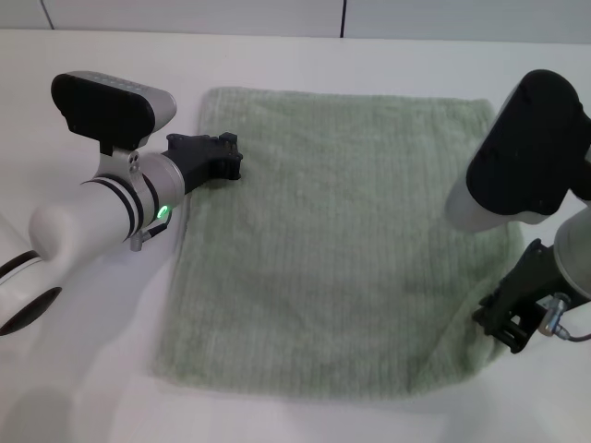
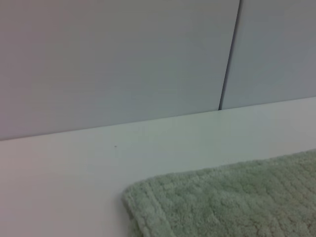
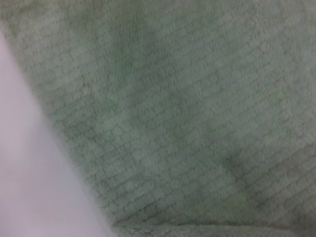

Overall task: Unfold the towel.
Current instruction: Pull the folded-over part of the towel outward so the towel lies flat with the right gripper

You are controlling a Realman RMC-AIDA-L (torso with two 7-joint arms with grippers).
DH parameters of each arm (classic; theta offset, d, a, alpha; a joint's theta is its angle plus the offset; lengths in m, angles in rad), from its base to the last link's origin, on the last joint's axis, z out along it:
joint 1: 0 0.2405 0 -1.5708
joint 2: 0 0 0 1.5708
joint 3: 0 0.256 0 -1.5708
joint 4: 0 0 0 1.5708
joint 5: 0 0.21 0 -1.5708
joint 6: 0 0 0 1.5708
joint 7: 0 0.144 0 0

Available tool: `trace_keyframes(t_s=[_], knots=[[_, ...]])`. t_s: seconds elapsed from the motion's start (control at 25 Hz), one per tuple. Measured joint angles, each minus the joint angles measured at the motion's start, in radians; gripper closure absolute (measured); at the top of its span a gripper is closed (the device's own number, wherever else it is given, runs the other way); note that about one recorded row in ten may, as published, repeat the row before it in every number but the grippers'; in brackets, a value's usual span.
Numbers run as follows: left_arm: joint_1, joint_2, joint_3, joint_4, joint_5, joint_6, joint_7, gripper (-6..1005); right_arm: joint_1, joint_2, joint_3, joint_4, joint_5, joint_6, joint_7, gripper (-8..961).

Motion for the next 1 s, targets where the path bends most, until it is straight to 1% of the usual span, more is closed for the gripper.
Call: trace_keyframes(t_s=[0.48, 0.8, 1.0], knots=[[0.0, 0.0, 0.0, 0.006, 0.0, -0.008, 0.0, 1000, -0.042, 0.001, -0.003, -0.008, 0.0, 0.004, 0.012, 894], [0.0, 0.0, 0.0, 0.008, 0.0, -0.011, 0.0, 1000, -0.048, 0.001, -0.011, -0.046, -0.005, 0.004, 0.025, 893], [0.0, 0.0, 0.0, 0.008, 0.0, -0.011, 0.001, 1000, -0.054, 0.0, -0.029, -0.049, -0.046, 0.001, 0.034, 893]])
